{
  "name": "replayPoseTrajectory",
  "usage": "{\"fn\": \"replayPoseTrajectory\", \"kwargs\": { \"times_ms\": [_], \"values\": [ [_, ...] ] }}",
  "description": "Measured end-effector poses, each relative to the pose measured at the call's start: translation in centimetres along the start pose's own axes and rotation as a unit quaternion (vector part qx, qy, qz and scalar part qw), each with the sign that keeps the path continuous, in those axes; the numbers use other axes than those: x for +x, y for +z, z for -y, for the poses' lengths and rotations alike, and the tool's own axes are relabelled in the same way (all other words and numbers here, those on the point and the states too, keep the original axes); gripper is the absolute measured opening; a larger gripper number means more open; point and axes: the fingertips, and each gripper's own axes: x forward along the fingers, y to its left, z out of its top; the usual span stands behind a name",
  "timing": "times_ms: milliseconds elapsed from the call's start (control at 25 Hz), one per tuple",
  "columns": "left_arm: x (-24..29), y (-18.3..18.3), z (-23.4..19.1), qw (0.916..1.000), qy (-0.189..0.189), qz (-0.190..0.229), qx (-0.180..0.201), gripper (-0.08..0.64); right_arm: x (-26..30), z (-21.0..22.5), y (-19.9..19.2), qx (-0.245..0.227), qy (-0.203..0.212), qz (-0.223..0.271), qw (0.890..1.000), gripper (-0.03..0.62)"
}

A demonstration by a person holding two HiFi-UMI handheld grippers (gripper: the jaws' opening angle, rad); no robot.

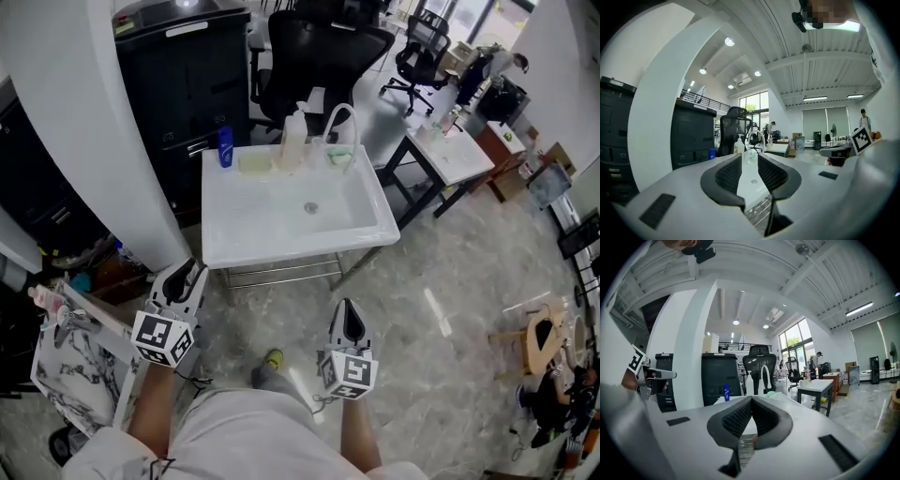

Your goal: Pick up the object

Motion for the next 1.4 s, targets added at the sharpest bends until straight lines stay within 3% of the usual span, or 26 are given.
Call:
{"fn": "replayPoseTrajectory", "kwargs": {
  "times_ms": [240, 560, 1080, 1400],
  "values": [
    [6.4, 1.5, 1.5, 0.9998, 0.017, -0.005, 0.012, 0.112, 5.3, 4.7, 0.9, 0.001, 0.018, -0.001, 1.0, 0.006],
    [10.7, 3.1, 1.6, 0.9993, 0.026, -0.008, 0.026, 0.112, 9.4, 8.0, 1.7, 0.018, 0.02, 0.006, 1.0, 0.006],
    [17.0, 2.3, -1.9, 0.9997, 0.022, -0.002, 0.015, 0.112, 17.5, 7.1, 2.3, -0.004, 0.044, 0.007, 0.999, 0.007],
    [21.8, 1.2, -6.5, 0.9997, 0.021, -0.01, 0.001, 0.111, 24.0, 5.9, 2.3, -0.007, 0.051, -0.003, 0.999, 0.008]
  ]
}}
